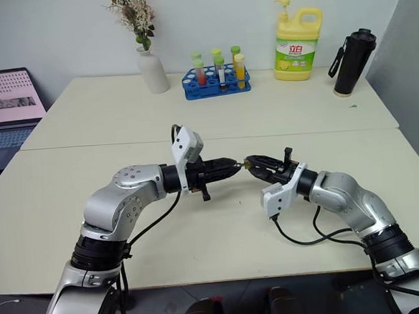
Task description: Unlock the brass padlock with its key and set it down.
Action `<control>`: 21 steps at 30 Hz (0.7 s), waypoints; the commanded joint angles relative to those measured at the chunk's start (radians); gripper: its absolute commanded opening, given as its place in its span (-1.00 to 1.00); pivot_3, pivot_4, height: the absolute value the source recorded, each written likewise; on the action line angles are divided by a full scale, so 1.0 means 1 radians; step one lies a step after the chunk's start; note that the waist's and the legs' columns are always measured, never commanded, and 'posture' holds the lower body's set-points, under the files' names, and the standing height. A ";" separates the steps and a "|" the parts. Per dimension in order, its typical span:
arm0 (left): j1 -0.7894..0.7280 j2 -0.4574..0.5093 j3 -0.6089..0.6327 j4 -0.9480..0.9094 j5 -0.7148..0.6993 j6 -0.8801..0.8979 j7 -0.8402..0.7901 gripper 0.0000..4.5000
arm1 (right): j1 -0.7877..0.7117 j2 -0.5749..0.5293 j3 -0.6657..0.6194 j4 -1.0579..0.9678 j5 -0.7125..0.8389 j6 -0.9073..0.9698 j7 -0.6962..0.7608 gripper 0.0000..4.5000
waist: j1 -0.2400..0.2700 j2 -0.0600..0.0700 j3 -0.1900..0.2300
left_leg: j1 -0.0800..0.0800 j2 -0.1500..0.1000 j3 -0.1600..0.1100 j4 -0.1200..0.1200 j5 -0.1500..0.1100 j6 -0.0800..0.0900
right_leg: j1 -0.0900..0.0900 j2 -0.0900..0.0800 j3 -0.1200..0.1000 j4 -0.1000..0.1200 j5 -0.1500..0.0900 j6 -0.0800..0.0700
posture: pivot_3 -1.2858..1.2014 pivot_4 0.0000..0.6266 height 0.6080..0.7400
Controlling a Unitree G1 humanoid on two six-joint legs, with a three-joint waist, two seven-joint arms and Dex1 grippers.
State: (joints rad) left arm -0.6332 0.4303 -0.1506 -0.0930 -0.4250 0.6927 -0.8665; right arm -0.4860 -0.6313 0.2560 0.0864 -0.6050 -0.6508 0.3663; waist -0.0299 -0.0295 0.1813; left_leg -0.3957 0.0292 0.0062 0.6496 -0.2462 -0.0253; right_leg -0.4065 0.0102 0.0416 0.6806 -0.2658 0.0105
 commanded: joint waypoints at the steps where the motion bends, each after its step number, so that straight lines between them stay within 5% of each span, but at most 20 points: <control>1: -0.031 -0.014 0.000 0.005 -0.005 -0.014 -0.010 -1.00 | -0.016 -0.005 -0.011 -0.025 0.029 -0.018 -0.009 -0.58 | 0.000 0.000 0.000 | 0.000 0.000 0.000 0.000 0.000 0.000 | 0.000 0.000 0.000 0.000 0.000 0.000 | 0.03 -0.52 1.00; 13: -0.032 -0.011 -0.026 0.038 0.045 -0.109 -0.051 -1.00 | -0.004 0.005 -0.015 -0.036 0.070 0.002 0.010 -0.58 | 0.000 0.000 0.000 | 0.000 0.000 0.000 0.000 0.000 0.000 | 0.000 0.000 0.000 0.000 0.000 0.000 | 0.03 -0.52 1.00; 21: 0.016 0.040 -0.114 0.066 0.261 -0.570 -0.112 -1.00 | 0.002 0.023 -0.016 -0.050 0.125 0.028 0.039 -0.58 | 0.000 0.000 0.000 | 0.000 0.000 0.000 0.000 0.000 0.000 | 0.000 0.000 0.000 0.000 0.002 -0.004 | 0.03 -0.52 1.00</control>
State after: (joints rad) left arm -0.6193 0.4738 -0.2399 -0.0215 -0.1937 0.2141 -0.9615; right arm -0.4786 -0.6140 0.2568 0.0824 -0.5148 -0.6245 0.4113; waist -0.0297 -0.0295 0.1813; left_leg -0.3957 0.0292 0.0068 0.6496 -0.2462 -0.0253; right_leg -0.4065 0.0101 0.0420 0.6805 -0.2635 0.0066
